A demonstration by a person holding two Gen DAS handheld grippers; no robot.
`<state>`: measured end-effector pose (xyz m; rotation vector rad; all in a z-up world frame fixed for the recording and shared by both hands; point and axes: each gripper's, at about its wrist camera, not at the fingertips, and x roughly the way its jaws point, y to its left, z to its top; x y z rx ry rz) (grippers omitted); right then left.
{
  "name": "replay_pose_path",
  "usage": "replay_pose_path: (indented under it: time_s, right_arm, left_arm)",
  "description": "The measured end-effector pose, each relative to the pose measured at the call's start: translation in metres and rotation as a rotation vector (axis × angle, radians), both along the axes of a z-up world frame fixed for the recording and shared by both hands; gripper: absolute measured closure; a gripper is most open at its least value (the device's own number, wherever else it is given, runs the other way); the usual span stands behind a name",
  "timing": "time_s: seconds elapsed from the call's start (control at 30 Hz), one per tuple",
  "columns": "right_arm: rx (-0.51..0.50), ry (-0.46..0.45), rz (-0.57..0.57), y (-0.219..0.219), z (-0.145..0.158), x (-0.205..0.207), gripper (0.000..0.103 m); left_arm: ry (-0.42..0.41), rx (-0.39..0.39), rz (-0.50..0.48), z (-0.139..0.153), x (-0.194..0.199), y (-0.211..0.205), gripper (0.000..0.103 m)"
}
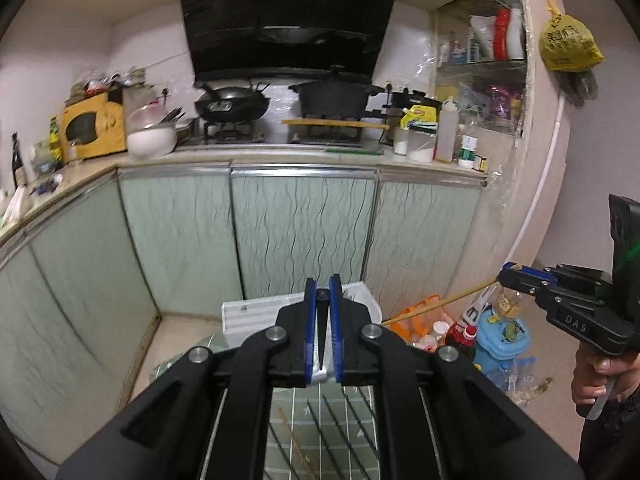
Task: Organize utensils
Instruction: 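Carry the black chopstick into the holder with the left tool while the right tool carries the wooden one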
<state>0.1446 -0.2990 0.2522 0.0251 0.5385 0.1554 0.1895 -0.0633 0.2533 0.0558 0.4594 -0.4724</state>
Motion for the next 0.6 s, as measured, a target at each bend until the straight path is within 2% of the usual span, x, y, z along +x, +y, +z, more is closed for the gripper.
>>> replay_pose_path:
  time_s: [0.3, 0.6]
  right_arm:
    - [-0.006, 0.035, 0.035, -0.007, -0.006, 0.045, 0.097]
    - [0.002, 0.074, 0.055, -0.012, -0.031, 0.083, 0.097]
  left_arm:
    - [-0.024, 0.000, -0.090, 0.011, 0.037, -0.037, 0.095]
    - [0.010, 0.022, -0.136, -0.017, 0.077, -0.064, 0.095]
